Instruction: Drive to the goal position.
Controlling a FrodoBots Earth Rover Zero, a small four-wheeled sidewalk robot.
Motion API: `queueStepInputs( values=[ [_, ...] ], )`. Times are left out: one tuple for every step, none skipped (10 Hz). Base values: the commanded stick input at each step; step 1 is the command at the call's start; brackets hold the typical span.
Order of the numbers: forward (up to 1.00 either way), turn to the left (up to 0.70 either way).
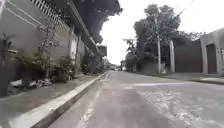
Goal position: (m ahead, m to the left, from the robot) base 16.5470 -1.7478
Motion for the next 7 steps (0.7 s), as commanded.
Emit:
queueStepInputs(
  values=[
    [0.70,0.00],
    [0.70,0.00],
    [0.70,0.00],
    [0.70,0.00],
    [0.70,0.00],
    [0.70,0.00],
    [0.70,0.00]
  ],
)
